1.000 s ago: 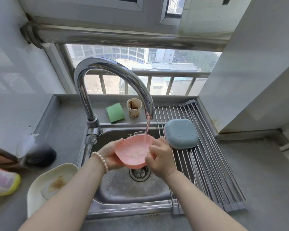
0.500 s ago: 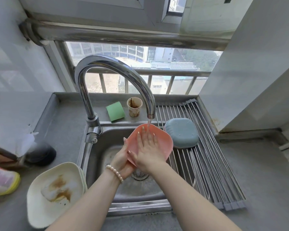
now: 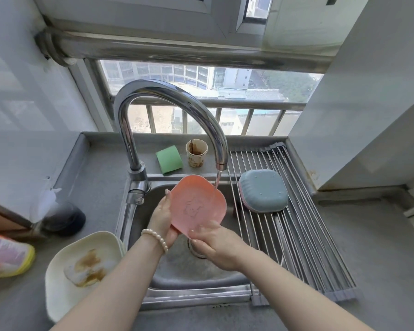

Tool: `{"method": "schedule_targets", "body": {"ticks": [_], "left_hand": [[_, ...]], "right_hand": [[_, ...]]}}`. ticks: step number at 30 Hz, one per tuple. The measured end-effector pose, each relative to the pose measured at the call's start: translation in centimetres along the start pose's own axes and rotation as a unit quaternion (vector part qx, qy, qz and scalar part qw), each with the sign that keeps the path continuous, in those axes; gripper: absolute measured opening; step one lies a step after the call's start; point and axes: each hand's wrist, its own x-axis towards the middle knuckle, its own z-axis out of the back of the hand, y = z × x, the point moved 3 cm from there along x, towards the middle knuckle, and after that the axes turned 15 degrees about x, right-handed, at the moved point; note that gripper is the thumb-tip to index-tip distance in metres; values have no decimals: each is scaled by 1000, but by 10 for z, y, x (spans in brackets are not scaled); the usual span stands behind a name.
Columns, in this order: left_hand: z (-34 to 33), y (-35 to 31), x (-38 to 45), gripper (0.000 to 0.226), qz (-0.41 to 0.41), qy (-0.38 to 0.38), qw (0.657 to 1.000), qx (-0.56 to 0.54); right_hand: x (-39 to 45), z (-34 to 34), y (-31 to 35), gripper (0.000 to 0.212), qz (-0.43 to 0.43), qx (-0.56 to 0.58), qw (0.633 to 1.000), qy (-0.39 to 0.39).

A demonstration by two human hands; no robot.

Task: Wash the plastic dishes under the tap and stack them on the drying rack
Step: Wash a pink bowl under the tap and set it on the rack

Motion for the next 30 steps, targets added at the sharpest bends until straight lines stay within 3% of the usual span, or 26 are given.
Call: {"method": "schedule_targets", "body": {"ticks": [2, 4, 6, 8, 13, 16, 20, 23, 26, 30], "left_hand": [[-1, -2, -2, 43, -11, -21, 999, 49], [-6, 1, -7, 40, 0, -40, 997, 63], [-10, 9, -9, 43, 17, -51, 996, 65], [-12, 18, -12, 43, 38, -43, 997, 51], [-16, 32, -19, 59, 76, 57, 993, -63], [-12, 35, -22, 61, 97, 66, 988, -103], [-14, 30, -24, 57, 77, 38, 986, -145], [-13, 25, -21, 70, 82, 22, 991, -100], [-10, 21, -16, 75, 88, 24, 996, -24], [-3, 3, -12, 50, 28, -85, 994, 56]], "right_hand": [[-3, 2, -9, 46, -18, -85, 996, -4], [6, 2, -17, 67, -72, -169, 983, -24], [18, 4, -23, 81, -151, -188, 969, -57], [28, 5, -24, 83, -188, -166, 966, -65], [49, 2, -3, 78, -111, -138, 983, -50], [56, -2, 8, 72, -76, -114, 990, -33], [50, -15, 25, 74, -40, 27, 999, 24], [42, -23, 28, 80, -45, 133, 989, 42], [31, -21, 27, 82, 0, 158, 987, 33], [15, -17, 11, 74, 17, 139, 990, -5]]}}
